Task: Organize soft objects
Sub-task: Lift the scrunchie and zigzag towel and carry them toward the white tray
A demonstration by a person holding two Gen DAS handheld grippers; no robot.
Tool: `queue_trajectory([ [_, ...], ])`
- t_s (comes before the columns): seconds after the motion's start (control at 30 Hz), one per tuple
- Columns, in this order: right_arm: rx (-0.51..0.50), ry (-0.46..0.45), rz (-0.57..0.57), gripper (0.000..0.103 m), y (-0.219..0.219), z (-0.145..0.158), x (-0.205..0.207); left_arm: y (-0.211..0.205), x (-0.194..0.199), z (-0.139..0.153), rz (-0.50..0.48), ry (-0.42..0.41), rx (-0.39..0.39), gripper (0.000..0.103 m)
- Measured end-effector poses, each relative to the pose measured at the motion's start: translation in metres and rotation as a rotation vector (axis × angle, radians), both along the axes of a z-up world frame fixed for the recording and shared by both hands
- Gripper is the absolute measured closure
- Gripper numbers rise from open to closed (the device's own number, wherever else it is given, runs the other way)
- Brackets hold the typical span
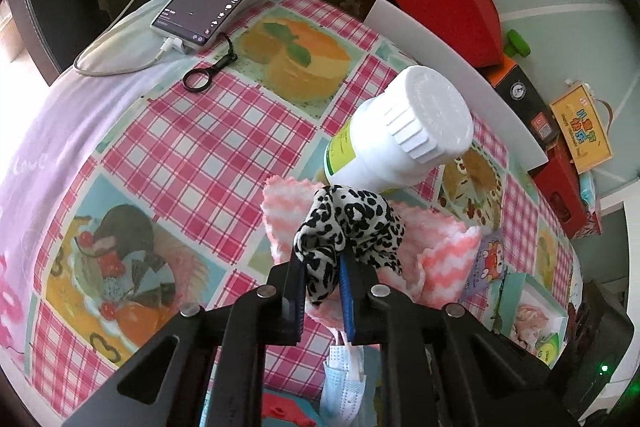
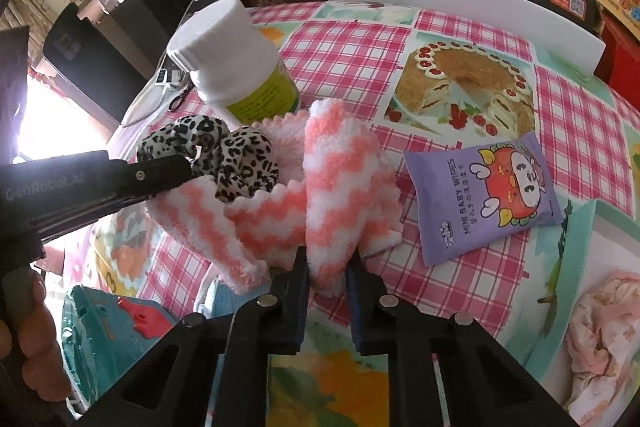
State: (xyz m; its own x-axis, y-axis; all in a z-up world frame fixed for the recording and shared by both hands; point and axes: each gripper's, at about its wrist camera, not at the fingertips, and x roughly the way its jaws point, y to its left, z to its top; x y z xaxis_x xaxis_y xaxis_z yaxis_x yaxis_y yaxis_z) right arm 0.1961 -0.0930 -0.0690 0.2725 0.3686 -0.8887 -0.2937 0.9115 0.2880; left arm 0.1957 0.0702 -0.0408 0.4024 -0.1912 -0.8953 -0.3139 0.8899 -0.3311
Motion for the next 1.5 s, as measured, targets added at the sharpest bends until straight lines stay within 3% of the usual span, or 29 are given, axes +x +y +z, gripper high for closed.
queue_trajectory([
  [1.5, 0.118, -0.294, -0.207, 0.089, -0.095, 0.105, -0.063, -0.023, -0.027, 0.064, -0.066, -0.180, 0.013, 0.088],
])
